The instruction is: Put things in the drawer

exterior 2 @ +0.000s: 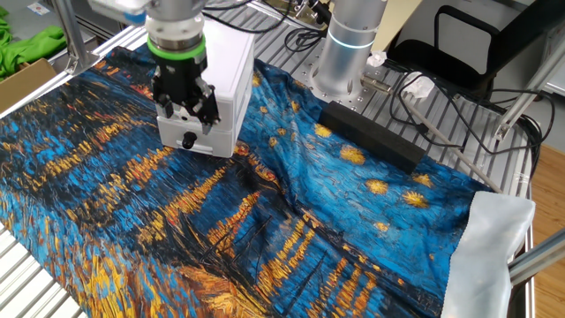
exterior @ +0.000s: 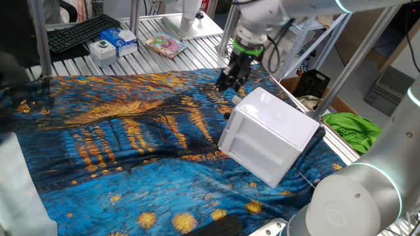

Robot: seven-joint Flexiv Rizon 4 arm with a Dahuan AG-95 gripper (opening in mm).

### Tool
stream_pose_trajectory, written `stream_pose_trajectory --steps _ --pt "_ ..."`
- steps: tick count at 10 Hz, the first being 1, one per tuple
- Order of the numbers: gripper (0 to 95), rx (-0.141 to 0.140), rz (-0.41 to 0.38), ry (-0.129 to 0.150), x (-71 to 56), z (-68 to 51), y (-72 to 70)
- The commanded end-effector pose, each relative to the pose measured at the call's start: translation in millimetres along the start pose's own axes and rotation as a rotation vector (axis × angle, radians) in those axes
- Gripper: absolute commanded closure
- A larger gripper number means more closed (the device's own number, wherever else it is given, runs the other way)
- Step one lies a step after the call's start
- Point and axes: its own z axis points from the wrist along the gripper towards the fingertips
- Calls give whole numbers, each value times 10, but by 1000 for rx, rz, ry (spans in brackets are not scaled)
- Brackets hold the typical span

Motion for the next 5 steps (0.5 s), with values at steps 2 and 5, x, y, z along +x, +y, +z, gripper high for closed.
stream_pose_trajectory --steps 2,5 --pt "570 5 56 18 -178 -22 260" --pt "760 4 63 21 -299 -38 414"
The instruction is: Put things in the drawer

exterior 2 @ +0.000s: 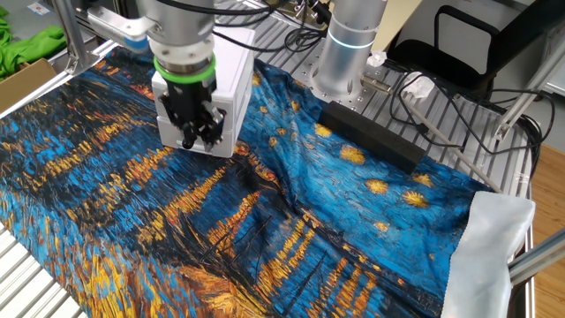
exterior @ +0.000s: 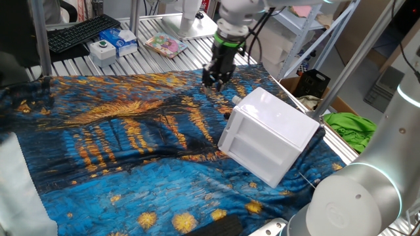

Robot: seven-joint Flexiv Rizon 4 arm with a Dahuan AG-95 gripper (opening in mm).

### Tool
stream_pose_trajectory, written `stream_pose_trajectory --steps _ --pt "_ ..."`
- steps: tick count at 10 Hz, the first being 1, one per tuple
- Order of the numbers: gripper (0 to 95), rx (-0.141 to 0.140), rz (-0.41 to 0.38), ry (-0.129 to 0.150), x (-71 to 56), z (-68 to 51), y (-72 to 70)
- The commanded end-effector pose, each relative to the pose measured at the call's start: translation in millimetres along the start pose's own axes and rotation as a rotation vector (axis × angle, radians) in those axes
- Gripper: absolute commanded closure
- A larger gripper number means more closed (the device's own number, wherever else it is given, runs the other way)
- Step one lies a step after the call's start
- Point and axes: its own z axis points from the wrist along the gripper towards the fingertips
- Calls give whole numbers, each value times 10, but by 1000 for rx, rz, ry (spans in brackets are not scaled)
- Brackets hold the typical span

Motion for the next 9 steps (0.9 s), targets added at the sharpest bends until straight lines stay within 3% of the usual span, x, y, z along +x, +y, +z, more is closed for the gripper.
stream_pose_trajectory --steps 1,5,9 --pt "950 -4 -17 9 -18 -6 54" --pt "950 2 -31 14 6 12 160" --pt "950 9 -31 26 10 9 170"
